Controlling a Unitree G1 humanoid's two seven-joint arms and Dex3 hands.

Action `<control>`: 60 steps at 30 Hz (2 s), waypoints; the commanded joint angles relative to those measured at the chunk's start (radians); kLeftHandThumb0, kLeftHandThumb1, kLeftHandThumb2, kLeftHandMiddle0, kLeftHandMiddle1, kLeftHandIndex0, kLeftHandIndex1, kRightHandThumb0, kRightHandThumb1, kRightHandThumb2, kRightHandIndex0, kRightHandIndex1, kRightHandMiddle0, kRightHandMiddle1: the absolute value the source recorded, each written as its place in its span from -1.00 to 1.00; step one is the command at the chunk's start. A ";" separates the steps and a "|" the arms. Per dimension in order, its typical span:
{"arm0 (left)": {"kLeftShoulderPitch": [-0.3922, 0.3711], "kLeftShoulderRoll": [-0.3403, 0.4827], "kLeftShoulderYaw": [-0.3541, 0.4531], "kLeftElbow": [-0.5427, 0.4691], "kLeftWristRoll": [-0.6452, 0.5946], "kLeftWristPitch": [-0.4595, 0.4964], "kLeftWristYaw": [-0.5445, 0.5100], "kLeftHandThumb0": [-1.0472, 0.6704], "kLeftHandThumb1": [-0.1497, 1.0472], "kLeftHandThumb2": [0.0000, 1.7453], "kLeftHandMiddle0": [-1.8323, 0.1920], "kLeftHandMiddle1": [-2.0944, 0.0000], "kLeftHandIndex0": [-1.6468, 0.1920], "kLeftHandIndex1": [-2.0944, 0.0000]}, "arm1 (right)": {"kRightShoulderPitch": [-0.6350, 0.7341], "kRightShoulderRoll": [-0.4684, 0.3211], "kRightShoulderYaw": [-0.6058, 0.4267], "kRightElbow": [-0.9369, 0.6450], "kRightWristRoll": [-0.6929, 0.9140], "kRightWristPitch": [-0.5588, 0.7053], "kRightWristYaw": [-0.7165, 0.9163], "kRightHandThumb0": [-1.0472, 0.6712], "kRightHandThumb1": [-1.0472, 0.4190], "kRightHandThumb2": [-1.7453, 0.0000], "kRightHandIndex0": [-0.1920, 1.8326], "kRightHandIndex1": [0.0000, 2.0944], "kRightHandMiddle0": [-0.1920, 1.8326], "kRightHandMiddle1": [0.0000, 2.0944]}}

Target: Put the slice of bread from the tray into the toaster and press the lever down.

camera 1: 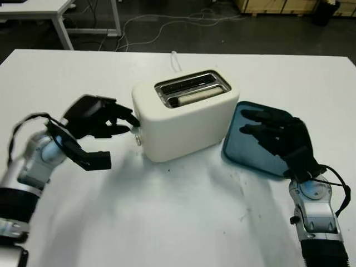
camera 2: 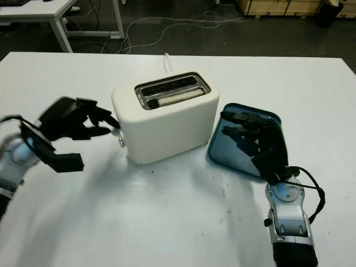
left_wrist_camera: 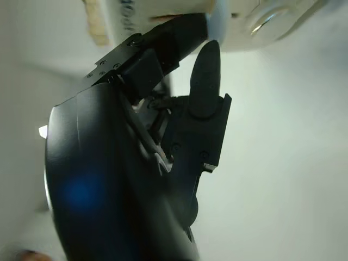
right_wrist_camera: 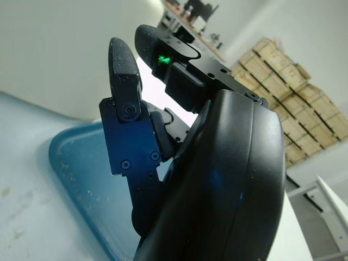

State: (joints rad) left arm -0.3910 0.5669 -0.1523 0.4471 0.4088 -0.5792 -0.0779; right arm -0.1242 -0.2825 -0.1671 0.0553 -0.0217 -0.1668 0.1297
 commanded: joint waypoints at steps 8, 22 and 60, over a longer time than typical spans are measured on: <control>0.139 -0.170 -0.259 0.267 0.180 0.014 0.167 -0.14 0.79 -0.67 0.15 -0.29 -0.15 0.59 | -0.010 -0.022 -0.014 0.023 0.008 -0.030 0.004 -0.33 -0.83 0.81 0.23 -0.61 0.22 -1.00; 0.113 -0.065 -0.260 0.172 0.158 0.023 0.139 -0.15 0.79 -0.62 0.18 -0.32 -0.12 0.58 | -0.008 -0.021 -0.007 0.018 -0.003 -0.023 -0.003 -0.32 -0.83 0.83 0.23 -0.61 0.22 -1.00; -0.017 0.081 -0.337 0.027 0.164 -0.037 0.004 -0.19 0.79 -0.69 0.10 -0.27 -0.13 0.44 | -0.004 -0.018 -0.003 0.023 0.001 -0.036 0.002 -0.32 -0.83 0.81 0.19 -0.52 0.23 -1.00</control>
State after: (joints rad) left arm -0.4661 0.7105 -0.3593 0.4555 0.4639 -0.6173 0.0680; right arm -0.1243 -0.2933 -0.1700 0.0693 -0.0192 -0.1794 0.1333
